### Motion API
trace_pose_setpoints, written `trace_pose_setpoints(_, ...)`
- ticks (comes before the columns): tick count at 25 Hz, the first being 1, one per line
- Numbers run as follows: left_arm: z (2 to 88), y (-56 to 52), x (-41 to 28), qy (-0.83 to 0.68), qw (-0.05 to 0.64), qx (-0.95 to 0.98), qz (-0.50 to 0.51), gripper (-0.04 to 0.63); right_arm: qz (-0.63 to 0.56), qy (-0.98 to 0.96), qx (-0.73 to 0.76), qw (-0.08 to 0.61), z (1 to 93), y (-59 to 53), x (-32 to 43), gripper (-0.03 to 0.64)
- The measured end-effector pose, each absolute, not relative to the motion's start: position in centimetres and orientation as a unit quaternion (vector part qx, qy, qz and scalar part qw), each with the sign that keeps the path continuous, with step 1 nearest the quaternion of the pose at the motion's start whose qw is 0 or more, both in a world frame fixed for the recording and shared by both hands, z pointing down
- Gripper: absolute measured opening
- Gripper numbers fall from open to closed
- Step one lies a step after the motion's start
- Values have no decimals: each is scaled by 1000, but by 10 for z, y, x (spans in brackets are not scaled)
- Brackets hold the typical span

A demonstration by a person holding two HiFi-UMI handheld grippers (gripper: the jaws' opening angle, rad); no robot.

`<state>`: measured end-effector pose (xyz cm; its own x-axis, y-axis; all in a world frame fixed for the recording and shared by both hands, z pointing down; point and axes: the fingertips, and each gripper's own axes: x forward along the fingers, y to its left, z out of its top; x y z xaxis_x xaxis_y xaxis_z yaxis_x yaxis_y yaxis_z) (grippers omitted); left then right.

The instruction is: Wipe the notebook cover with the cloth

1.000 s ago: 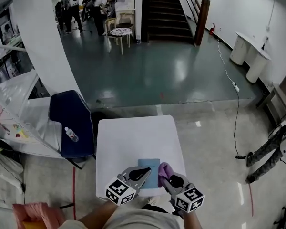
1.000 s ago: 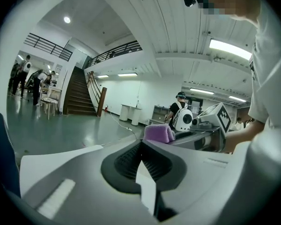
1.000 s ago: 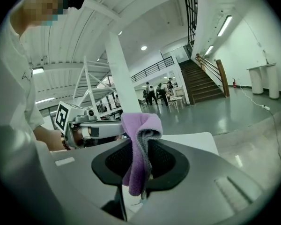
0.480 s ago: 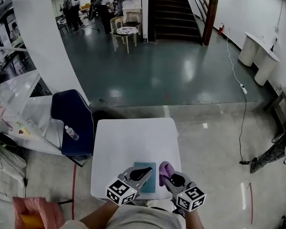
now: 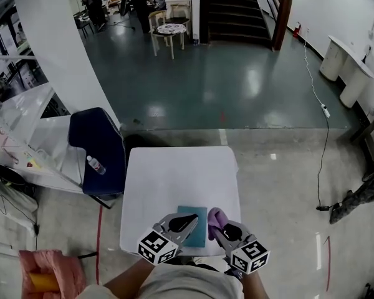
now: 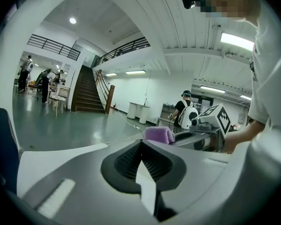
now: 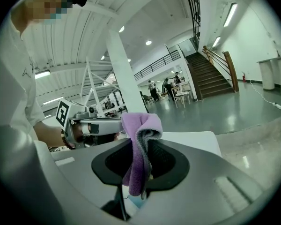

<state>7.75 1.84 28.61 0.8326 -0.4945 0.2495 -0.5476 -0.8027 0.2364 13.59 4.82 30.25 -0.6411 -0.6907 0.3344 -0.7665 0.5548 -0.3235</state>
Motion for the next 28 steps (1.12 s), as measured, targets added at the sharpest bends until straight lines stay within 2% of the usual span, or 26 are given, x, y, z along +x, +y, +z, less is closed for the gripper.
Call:
trace_pose_setpoints(20,317,-11,24,-267,175,941,115,0,241,-848,453,134,338,30,120,104)
trace_pose_setpoints(28,348,-10,10,-266,206,933,131,0,266,-833,459,157,364,32,117,104)
